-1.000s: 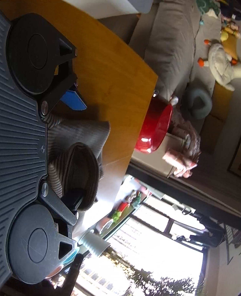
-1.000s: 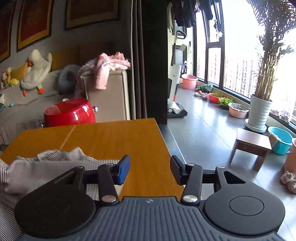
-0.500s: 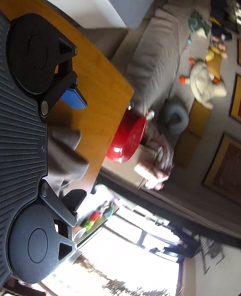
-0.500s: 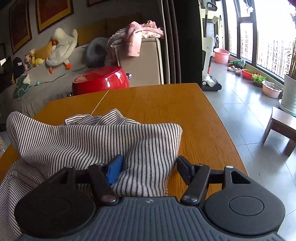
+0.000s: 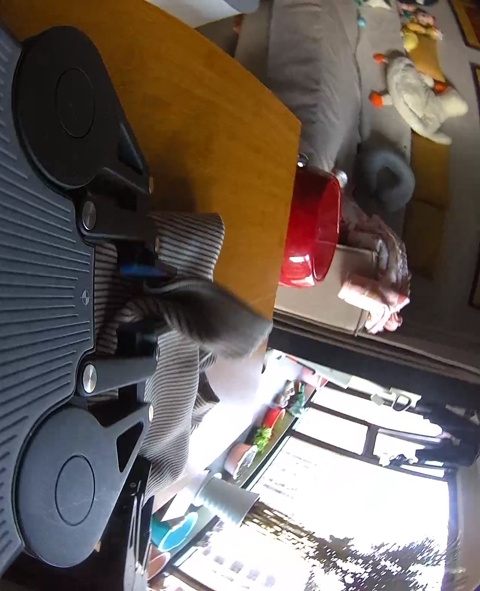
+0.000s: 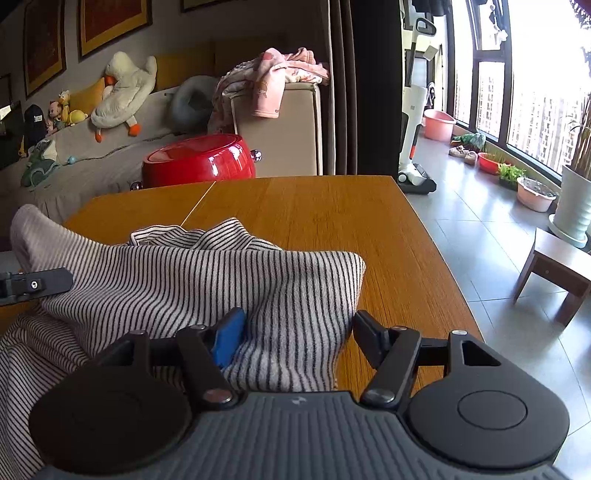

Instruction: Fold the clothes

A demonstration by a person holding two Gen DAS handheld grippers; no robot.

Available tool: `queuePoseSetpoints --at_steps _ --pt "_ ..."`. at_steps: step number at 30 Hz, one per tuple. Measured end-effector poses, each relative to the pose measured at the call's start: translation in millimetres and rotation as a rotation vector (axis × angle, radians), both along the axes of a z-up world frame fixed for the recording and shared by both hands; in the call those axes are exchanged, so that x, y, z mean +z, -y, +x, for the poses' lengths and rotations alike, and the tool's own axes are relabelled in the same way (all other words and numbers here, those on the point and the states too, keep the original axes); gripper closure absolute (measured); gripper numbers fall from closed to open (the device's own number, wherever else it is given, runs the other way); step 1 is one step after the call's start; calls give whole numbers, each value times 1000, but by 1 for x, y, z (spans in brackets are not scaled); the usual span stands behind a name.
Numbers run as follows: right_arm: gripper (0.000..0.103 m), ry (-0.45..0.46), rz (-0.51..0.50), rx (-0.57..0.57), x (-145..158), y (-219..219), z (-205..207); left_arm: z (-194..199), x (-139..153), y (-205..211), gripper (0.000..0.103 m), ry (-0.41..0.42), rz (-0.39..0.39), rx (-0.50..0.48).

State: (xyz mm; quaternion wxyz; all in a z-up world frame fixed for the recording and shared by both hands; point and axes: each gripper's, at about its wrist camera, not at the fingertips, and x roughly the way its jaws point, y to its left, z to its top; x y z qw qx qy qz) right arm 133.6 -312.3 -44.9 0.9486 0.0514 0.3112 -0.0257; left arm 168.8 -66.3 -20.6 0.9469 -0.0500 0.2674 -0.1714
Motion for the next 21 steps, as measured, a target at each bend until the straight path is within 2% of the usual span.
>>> queuePoseSetpoints --at_steps 2,7,11,13,14,18,21 --pt "38 -1 14 1 0 2 0 -9 12 5 83 37 26 -24" --pt "38 -4 34 4 -1 4 1 -7 37 -16 83 53 -10 6" --pt "32 0 40 14 0 4 0 -4 56 -34 83 62 -42 35" --pt "31 -3 38 12 0 5 1 -2 65 -43 90 66 -58 49" --pt "31 -5 36 6 0 5 2 -1 70 -47 90 69 -66 57" --pt "31 -11 30 -4 0 6 5 4 85 -68 90 70 -95 87" --pt "31 -16 -1 0 1 1 7 5 84 -69 85 47 -106 77"
